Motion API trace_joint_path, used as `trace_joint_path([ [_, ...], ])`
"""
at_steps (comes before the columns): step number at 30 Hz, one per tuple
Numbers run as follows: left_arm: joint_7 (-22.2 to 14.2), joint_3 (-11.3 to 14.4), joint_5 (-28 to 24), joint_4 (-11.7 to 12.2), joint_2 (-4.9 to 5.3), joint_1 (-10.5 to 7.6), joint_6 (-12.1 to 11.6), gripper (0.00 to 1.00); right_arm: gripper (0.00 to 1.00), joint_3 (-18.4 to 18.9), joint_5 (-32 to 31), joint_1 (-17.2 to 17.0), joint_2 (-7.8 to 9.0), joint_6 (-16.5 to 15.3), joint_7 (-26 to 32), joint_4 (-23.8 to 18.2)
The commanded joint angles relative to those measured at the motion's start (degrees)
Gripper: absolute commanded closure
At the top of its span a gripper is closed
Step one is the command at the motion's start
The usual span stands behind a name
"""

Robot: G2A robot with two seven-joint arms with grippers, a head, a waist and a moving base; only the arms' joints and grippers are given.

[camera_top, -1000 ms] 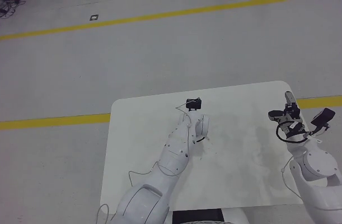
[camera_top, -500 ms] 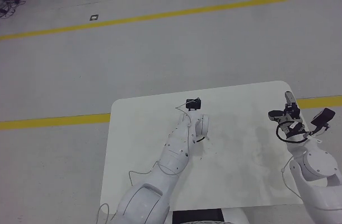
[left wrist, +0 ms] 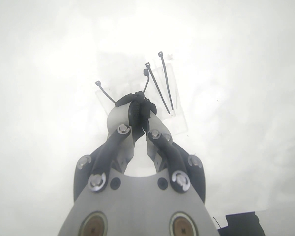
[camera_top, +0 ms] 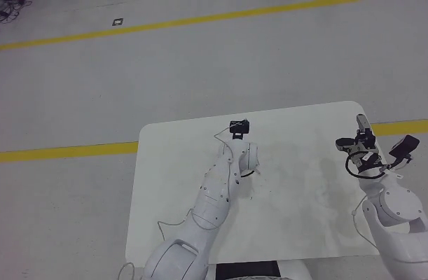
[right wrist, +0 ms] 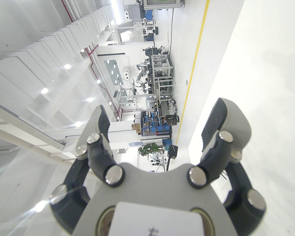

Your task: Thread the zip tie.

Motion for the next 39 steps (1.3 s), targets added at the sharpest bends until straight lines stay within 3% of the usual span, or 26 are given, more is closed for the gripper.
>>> trace_joint_path([
  [1, -0.8, 0.5, 0.0, -3.6, 0.81, 1.39, 0.0, 1.00, 0.00, 0.0, 0.0, 0.0, 0.00, 0.0, 0.0, 0.0],
  [6, -5.6, 1.4, 0.0, -14.9, 2.17, 6.18, -0.4, 1.00, 0.00, 0.0, 0.0, 0.0, 0.00, 0.0, 0.0, 0.0],
  [7, -6.8, 1.0, -1.1, -17.7, 2.41, 7.39, -2.0, 1.00, 0.00, 0.0, 0.0, 0.0, 0.00, 0.0, 0.0, 0.0],
  [10, -9.5, -2.0, -5.4, -23.1, 3.13, 9.55, -5.7, 1.00, 0.00, 0.0, 0.0, 0.0, 0.00, 0.0, 0.0, 0.0],
  [13, -12.1, -5.0, -11.9, -26.6, 3.71, 10.80, -10.1, 1.00, 0.00, 0.0, 0.0, 0.0, 0.00, 0.0, 0.0, 0.0],
  [15, -14.1, -7.5, -18.1, -27.8, 4.19, 11.24, -14.3, 1.00, 0.00, 0.0, 0.0, 0.0, 0.00, 0.0, 0.0, 0.0],
  [18, -15.5, -10.9, -25.1, -27.3, 4.99, 11.22, -19.3, 1.00, 0.00, 0.0, 0.0, 0.0, 0.00, 0.0, 0.0, 0.0],
  [21, -15.5, -12.7, -31.1, -25.2, 5.82, 11.15, -23.2, 1.00, 0.00, 0.0, 0.0, 0.0, 0.00, 0.0, 0.0, 0.0],
  [25, -15.5, -14.3, -37.3, -21.8, 7.32, 10.27, -26.2, 1.00, 0.00, 0.0, 0.0, 0.0, 0.00, 0.0, 0.0, 0.0],
  [32, -15.5, -14.6, -50.7, -16.6, 10.50, 8.60, -32.8, 1.00, 0.00, 0.0, 0.0, 0.0, 0.00, 0.0, 0.0, 0.0],
  [36, -15.5, -12.8, -58.5, -12.7, 12.67, 7.32, -37.0, 1.00, 0.00, 0.0, 0.0, 0.0, 0.00, 0.0, 0.0, 0.0],
  [39, -15.5, -12.8, -58.5, -12.7, 12.67, 7.32, -37.0, 1.00, 0.00, 0.0, 0.0, 0.0, 0.00, 0.0, 0.0, 0.0],
])
